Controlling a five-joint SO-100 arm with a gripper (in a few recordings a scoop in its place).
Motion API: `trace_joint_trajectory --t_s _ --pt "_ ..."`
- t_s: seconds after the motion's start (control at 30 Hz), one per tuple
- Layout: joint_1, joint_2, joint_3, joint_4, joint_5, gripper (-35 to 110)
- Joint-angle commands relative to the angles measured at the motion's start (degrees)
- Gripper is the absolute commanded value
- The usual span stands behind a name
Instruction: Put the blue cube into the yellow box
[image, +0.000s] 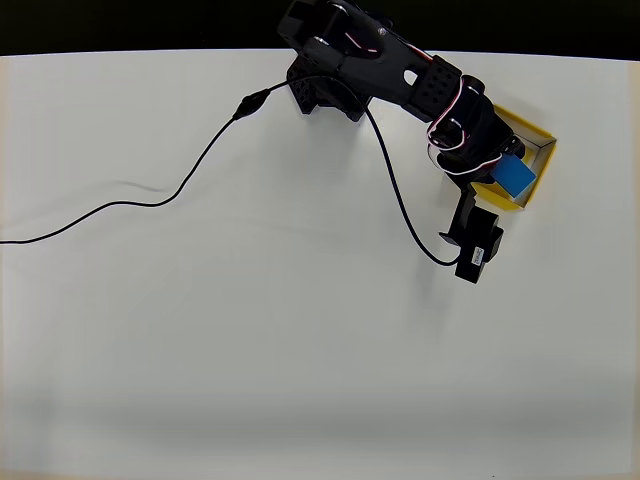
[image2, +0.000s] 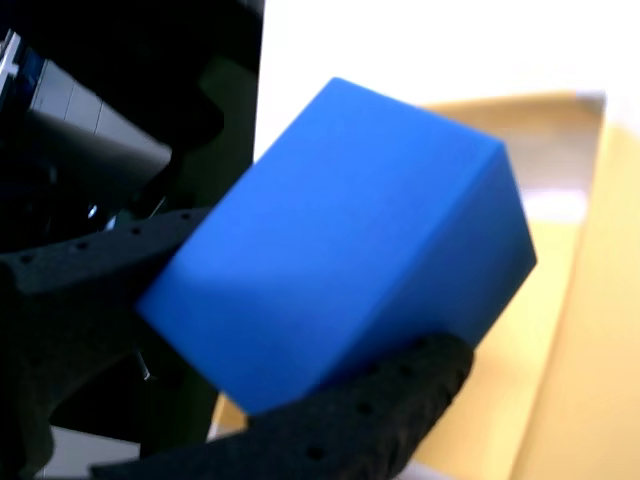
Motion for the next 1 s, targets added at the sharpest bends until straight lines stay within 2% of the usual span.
trace_joint_trajectory --t_s 0.0,0.27,0.47,0.67,0.83,0.97 --pt "-2.55 0.09 -5.89 0.09 -0.35 23" --pt "-4.04 -2.37 -4.75 -1.58 0.35 24" --pt "-5.19 -3.60 -3.52 -3.16 4.57 37" --pt "-5.10 -4.39 -3.78 -5.10 5.89 40" --pt "-3.25 -1.49 -8.53 -4.04 2.81 39" --pt "0.97 2.20 -13.62 -3.25 -1.76 33"
